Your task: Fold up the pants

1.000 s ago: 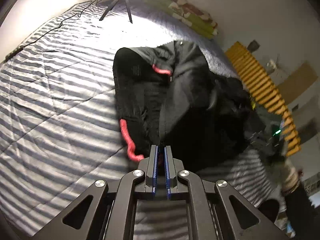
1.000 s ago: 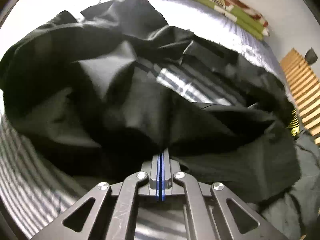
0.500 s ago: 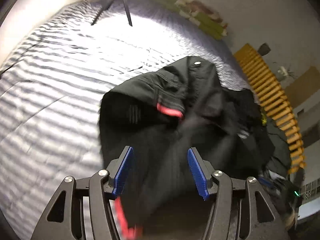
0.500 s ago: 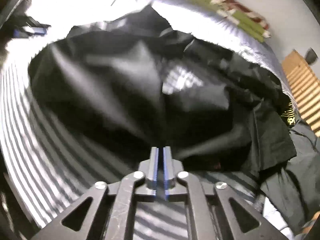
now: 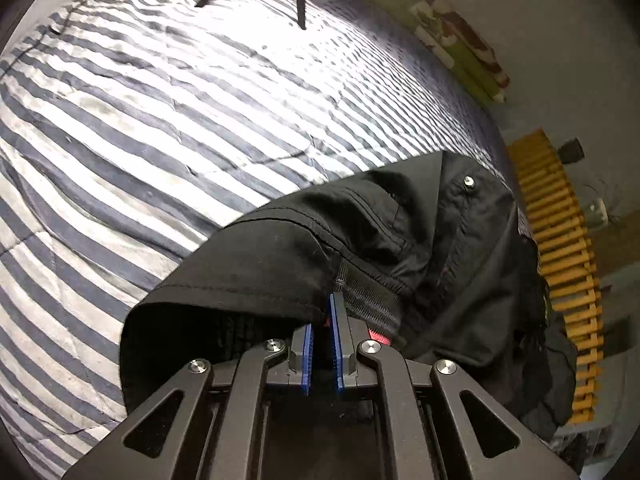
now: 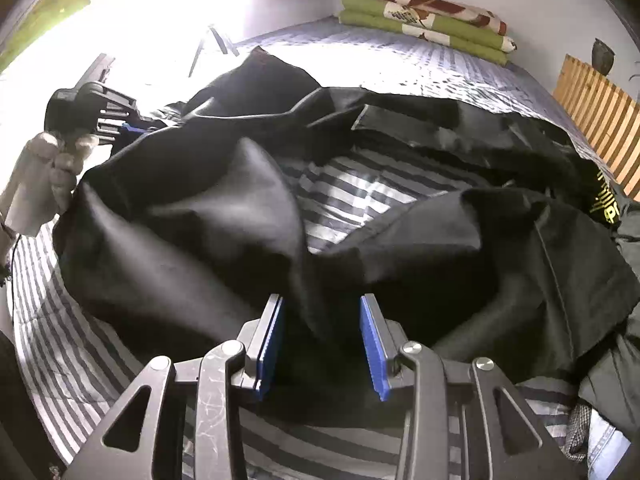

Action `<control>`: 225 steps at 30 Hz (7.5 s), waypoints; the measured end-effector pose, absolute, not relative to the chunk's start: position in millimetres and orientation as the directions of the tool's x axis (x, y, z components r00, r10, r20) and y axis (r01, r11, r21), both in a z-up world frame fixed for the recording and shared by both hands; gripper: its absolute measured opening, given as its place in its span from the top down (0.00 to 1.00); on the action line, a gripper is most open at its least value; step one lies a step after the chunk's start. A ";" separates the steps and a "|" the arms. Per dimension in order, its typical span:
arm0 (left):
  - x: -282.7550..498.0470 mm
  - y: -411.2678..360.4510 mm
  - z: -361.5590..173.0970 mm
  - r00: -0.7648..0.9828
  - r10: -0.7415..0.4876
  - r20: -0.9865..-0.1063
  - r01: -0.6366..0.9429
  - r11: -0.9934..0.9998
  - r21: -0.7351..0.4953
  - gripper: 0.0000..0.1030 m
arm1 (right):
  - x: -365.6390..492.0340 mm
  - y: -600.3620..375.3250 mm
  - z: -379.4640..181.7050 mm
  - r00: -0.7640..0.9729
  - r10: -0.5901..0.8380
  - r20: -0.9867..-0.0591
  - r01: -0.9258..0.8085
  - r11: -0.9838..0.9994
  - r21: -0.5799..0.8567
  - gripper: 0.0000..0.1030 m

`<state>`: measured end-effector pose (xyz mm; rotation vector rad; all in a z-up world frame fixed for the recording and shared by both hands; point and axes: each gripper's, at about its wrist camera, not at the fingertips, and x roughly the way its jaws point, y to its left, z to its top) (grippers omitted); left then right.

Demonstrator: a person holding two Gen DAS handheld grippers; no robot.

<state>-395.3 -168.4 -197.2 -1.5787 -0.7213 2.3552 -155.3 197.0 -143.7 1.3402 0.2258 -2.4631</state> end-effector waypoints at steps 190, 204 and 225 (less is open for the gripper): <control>-203.8 -56.2 -122.8 -0.355 0.457 -0.815 -0.363 -0.871 -0.331 0.62 | -207.4 371.4 -168.9 -0.450 -0.132 -0.883 -0.073 -0.980 0.184 0.43; -262.0 -56.7 -187.6 -0.276 0.441 -0.854 -0.301 -0.883 -0.359 0.62 | -195.6 358.8 -133.9 -0.578 -0.120 -0.807 -0.065 -0.979 0.193 0.99; -248.9 -39.0 -179.4 -0.253 0.480 -0.840 -0.355 -0.854 -0.381 0.53 | -204.7 339.5 -134.7 -0.567 -0.036 -0.823 -0.015 -0.998 0.054 0.52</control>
